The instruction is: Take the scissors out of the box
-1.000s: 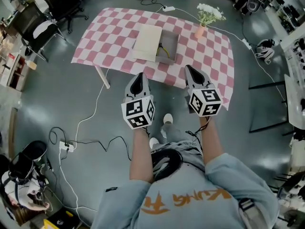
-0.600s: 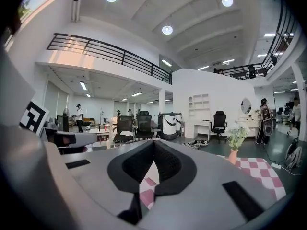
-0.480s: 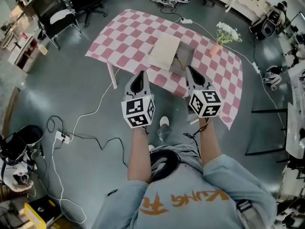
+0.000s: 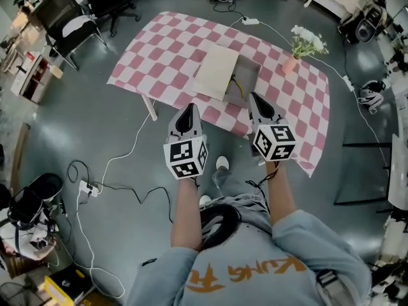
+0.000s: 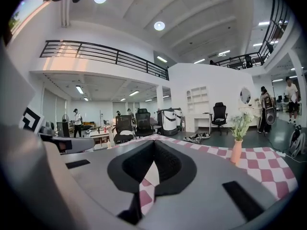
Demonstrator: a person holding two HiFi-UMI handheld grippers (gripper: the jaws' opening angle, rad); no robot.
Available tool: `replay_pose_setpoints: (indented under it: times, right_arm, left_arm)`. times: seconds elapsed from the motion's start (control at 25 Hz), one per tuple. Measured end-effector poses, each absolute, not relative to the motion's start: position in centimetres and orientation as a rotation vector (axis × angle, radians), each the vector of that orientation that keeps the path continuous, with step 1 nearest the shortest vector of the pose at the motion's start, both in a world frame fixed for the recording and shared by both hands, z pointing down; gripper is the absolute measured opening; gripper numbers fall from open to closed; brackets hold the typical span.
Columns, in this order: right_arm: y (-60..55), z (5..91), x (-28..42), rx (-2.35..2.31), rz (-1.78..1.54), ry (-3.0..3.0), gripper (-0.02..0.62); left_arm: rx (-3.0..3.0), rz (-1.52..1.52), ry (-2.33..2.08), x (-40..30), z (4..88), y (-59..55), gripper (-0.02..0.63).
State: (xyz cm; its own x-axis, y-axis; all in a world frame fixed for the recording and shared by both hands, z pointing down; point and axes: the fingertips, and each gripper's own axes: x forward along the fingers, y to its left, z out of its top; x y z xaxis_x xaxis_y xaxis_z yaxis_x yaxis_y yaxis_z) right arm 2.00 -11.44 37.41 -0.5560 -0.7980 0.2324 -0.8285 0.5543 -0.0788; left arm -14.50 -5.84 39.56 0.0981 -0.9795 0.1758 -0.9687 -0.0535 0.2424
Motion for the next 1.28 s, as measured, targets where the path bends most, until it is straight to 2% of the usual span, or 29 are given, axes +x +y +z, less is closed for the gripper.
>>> replay_pose_setpoints:
  times: [0.32, 0.72, 0.92, 1.12, 1.28]
  right_arm:
    - [-19.1, 38.7, 4.7, 1.403, 0.346, -2.603, -0.002]
    - [-28.0, 37.6, 8.3, 1.424, 0.351, -2.643, -0.003]
    - [-29.5, 38.9, 10.1, 1.409, 0.347, -2.607, -0.003]
    - [-32.2, 38.0, 3.6, 1.341, 0.214, -2.713, -0.002]
    - [-32.3, 40.9, 4.8, 1.322, 0.218, -2.628, -0.002]
  left_arm:
    - [2.144, 0.058, -1.884, -11.0, 39.8, -13.9, 0.020]
    - [2.217, 0.075, -1.908, -6.7, 37.0, -22.6, 0.020]
    - [2.141, 0.001, -1.920, -5.1, 38.9, -24.2, 0.020]
    - [2.171, 0.045, -2.004, -6.3, 39.6, -27.4, 0.020]
    - [2.198, 0.081, -1.940, -6.4, 41.9, -28.0, 0.020]
